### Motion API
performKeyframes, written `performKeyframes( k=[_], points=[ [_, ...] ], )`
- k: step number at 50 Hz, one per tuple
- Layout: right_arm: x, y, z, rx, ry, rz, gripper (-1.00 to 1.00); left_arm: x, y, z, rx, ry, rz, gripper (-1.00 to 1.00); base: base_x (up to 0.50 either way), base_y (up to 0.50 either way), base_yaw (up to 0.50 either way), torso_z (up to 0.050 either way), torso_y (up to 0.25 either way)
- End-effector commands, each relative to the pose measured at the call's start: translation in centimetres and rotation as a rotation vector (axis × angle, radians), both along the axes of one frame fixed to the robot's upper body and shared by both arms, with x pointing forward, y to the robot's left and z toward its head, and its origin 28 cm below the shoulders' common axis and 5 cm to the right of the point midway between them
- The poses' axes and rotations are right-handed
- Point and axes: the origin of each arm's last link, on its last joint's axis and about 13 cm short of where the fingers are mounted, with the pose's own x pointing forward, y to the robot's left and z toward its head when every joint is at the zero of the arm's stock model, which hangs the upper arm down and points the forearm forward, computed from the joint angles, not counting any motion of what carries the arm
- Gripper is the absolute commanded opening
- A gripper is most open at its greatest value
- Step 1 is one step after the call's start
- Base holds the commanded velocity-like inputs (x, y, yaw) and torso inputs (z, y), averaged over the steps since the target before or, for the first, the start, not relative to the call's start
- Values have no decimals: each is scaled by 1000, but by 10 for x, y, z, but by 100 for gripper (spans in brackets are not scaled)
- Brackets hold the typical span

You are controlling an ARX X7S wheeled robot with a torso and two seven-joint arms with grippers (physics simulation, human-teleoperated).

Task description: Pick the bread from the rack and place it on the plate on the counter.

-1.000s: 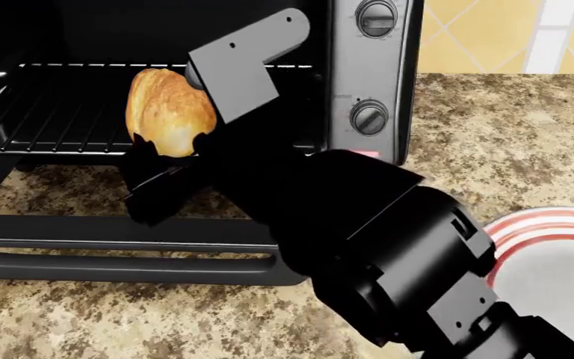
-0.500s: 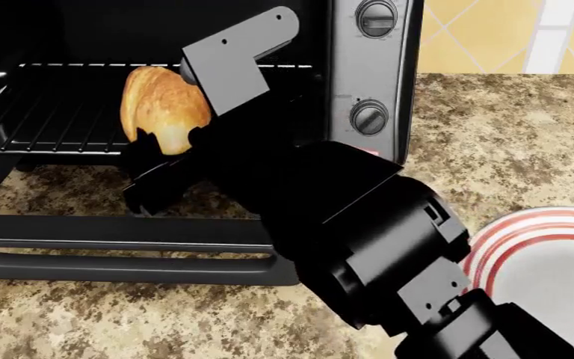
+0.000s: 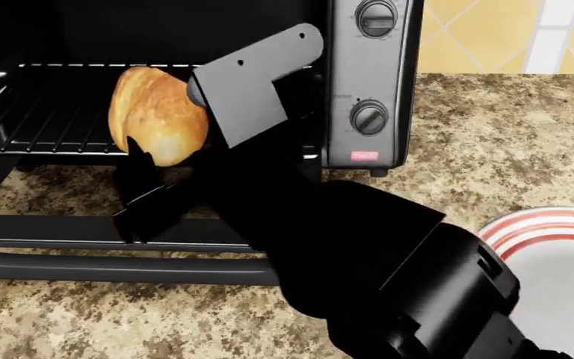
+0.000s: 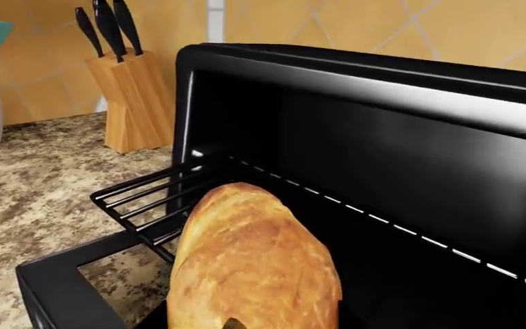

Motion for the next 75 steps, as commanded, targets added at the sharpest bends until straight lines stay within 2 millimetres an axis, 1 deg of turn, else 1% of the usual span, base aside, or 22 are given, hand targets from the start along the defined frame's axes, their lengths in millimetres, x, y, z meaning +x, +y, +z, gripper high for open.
performKeyframes(
  k=[1, 11, 13, 17, 31, 37, 51, 57, 65, 70, 75],
  points=[
    [-48, -18, 8, 29, -118, -24, -100, 0, 1, -3, -3, 4, 2, 100, 0, 0, 0, 0, 0],
    [-97, -49, 9, 33, -199, -136, -100, 1, 1, -4, -5, 5, -4, 100, 0, 0, 0, 0, 0],
    [-103, -55, 12, 30, -211, -159, -100, 0, 1, -2, -2, 2, 0, 100, 0, 0, 0, 0, 0],
    [-112, -62, 14, 21, -225, -181, -100, -1, 0, -1, -1, -2, -2, 100, 0, 0, 0, 0, 0],
    [-130, -77, 22, -4, -245, -239, -100, -1, -1, 0, -1, -6, -11, 100, 0, 0, 0, 0, 0],
    [-134, -83, 23, -14, -251, -267, -100, -1, -1, 0, -1, -6, -11, 100, 0, 0, 0, 0, 0],
    [-146, -109, 24, -54, -263, -416, -100, 0, -2, -3, -5, -3, -17, 100, 0, 0, 0, 0, 0],
    [-149, -118, 24, -61, -261, -464, -100, 0, -2, 0, -3, -8, -15, 100, 0, 0, 0, 0, 0],
    [-165, -137, 25, -82, -260, -571, -100, -1, -3, 1, -3, -14, -18, 100, 0, 0, 0, 0, 0],
    [-173, -140, 25, -100, -244, -610, -100, -1, -3, 1, -6, -15, -19, 100, 0, 0, 0, 0, 0],
    [-181, -144, 30, -139, -233, -672, -100, -1, -2, 1, -9, -17, -19, 100, 0, 0, 0, 0, 0]
  ],
)
